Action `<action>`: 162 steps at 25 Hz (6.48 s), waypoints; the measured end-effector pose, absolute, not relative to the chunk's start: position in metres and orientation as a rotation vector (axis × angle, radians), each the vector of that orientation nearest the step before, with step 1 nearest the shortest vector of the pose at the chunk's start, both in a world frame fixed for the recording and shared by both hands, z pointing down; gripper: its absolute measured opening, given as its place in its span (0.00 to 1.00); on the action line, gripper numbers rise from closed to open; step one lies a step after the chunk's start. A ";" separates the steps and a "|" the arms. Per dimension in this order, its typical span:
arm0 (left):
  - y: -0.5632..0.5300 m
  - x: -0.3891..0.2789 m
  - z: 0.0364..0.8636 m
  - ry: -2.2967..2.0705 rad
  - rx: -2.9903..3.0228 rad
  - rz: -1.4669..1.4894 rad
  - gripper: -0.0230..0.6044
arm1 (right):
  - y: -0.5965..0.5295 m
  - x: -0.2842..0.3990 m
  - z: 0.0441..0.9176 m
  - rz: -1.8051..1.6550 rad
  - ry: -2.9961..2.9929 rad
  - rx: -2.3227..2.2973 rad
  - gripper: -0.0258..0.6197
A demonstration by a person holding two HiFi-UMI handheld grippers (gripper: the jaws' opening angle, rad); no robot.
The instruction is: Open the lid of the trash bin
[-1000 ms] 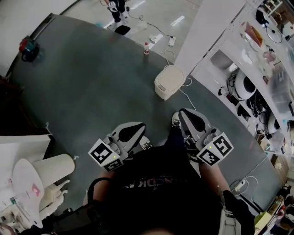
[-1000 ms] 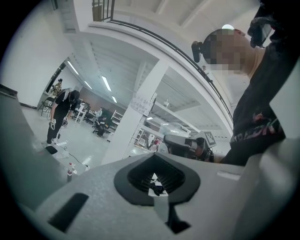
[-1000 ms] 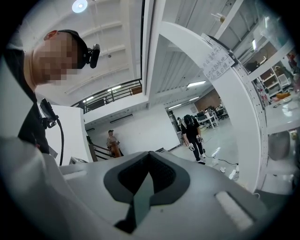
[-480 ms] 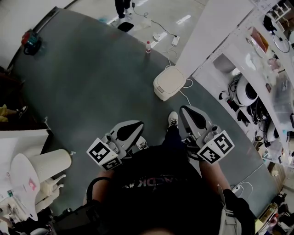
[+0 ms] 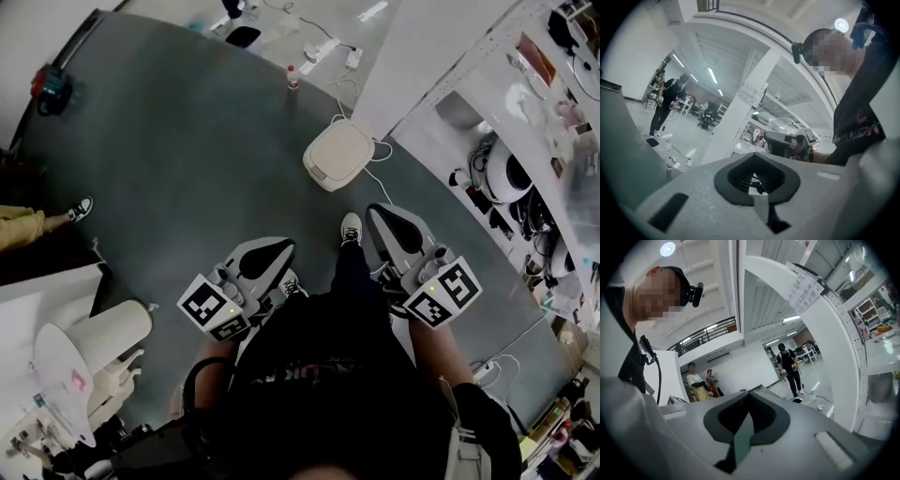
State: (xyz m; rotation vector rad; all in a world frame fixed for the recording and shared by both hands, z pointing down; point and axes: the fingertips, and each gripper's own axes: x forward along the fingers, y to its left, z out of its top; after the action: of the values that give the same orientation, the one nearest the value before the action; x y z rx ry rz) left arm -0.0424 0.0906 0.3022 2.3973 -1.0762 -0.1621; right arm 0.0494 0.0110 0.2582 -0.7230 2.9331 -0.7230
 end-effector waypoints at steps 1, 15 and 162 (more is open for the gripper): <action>0.084 -0.040 0.307 -1.068 2.393 -0.151 0.04 | 0.005 0.052 0.261 -0.728 2.934 -0.731 0.05; -0.007 -0.036 0.411 -1.056 2.286 0.026 0.04 | -0.071 0.076 0.325 -0.891 2.920 -0.823 0.05; 0.125 -0.041 0.253 -0.824 2.558 -0.237 0.04 | 0.106 0.012 0.250 -0.605 3.002 -0.699 0.05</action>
State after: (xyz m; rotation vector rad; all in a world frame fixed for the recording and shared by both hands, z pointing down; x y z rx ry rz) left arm -0.0414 0.1251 0.2531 2.5585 -0.8244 -0.2372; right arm 0.0117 0.1059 0.2503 -0.6992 3.0019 -0.6050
